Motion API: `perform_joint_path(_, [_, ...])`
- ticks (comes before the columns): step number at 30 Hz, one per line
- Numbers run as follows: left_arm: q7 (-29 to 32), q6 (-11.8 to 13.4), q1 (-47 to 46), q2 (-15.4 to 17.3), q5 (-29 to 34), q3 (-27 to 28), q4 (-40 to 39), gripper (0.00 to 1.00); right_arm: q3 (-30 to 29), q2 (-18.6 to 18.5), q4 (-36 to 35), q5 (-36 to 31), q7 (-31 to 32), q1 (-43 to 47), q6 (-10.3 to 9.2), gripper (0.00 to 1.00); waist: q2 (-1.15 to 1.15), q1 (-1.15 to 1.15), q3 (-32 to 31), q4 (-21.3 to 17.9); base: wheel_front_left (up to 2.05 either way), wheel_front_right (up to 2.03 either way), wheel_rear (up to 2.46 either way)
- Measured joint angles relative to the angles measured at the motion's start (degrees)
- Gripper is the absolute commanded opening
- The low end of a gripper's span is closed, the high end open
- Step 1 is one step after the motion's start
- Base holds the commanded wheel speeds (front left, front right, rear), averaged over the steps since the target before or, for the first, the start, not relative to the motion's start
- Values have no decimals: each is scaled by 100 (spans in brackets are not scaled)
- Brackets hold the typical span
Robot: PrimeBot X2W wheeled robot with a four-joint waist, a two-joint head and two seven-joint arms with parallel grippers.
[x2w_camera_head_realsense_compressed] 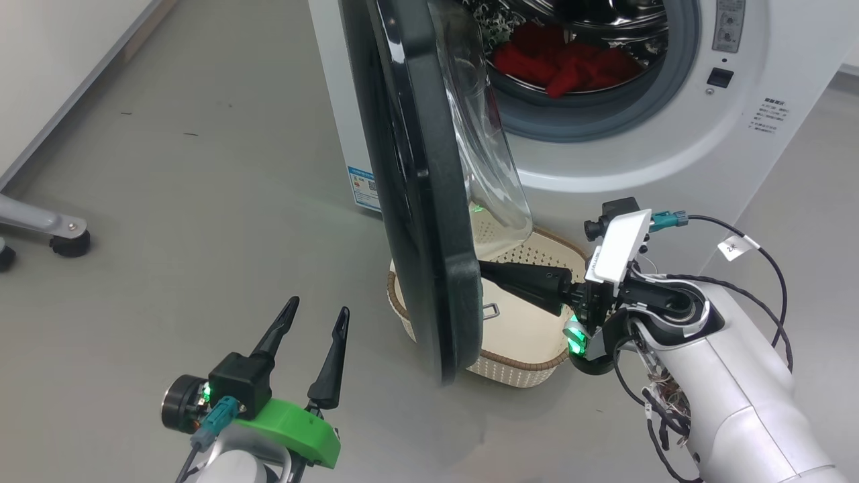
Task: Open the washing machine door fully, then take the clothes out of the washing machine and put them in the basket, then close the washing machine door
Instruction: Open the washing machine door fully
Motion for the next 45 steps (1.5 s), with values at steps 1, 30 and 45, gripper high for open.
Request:
perform_joint_path(1, [0,0,2,0,0,7,-1,100,66,1,-32,51,-11,10,0,0,0,0,-5,18,0,0,0])
perform_joint_path(30, [0,58,107,81,0,188,-182,100,1022,1,-531,691,-1170,241,16,0,0,0,35,221,0,0,0])
perform_joint_path(45, [0,93,188,108,-1,305,-264,100,374,15,-1110,1004,-2187,622,45,5,0,0,60,20,0,0,0])
